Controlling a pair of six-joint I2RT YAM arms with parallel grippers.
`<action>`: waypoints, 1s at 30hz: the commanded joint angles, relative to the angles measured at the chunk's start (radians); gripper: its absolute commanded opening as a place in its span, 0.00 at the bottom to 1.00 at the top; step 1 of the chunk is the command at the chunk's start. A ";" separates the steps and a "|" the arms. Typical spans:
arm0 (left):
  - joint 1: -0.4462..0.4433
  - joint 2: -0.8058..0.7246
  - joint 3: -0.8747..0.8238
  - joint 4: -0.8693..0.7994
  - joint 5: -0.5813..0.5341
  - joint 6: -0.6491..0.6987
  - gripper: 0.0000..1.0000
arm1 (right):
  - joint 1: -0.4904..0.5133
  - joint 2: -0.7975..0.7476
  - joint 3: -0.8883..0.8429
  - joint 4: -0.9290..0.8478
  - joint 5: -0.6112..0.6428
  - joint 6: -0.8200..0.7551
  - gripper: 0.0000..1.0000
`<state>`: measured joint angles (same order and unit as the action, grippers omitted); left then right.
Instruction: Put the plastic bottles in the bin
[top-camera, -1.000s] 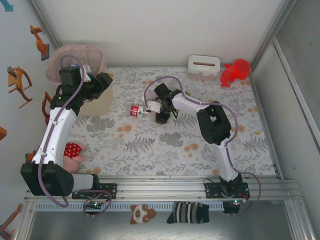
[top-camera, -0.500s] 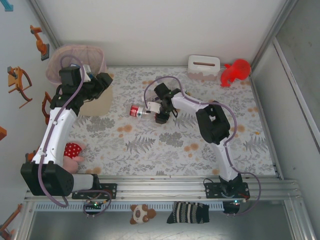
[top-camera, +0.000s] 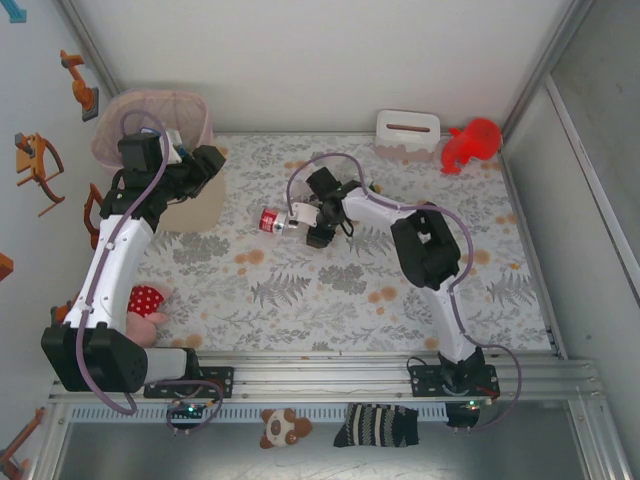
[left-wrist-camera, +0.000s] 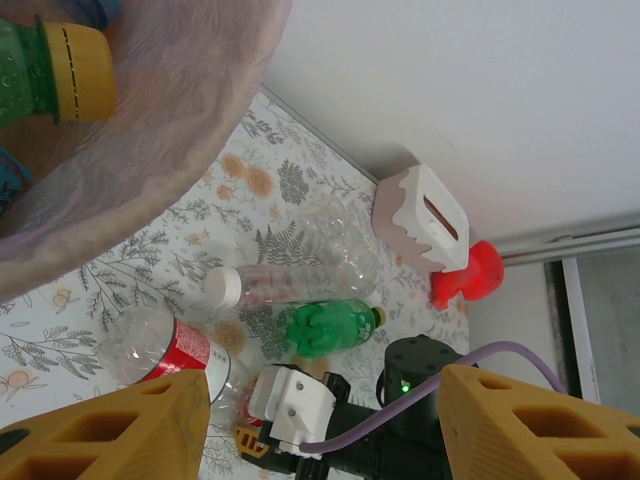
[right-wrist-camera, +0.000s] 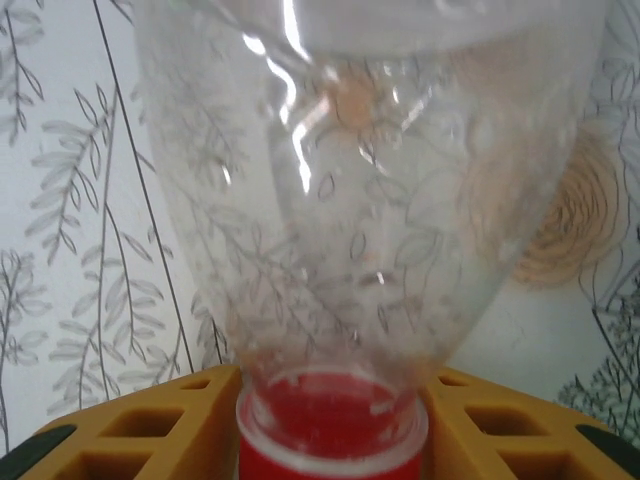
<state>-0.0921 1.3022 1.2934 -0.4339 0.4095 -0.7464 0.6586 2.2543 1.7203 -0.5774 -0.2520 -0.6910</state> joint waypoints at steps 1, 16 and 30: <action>-0.001 -0.031 -0.008 0.006 0.014 -0.004 0.61 | 0.032 0.027 -0.016 0.055 -0.049 0.028 0.44; -0.023 -0.034 -0.007 0.022 0.012 -0.001 0.61 | 0.029 -0.124 -0.129 0.148 -0.036 0.134 0.15; -0.199 0.009 0.056 0.100 -0.019 0.097 0.89 | 0.001 -0.452 -0.322 0.358 -0.059 0.527 0.14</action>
<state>-0.2657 1.2995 1.3056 -0.3790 0.3962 -0.6865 0.6678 1.8645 1.4292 -0.2951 -0.2996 -0.2920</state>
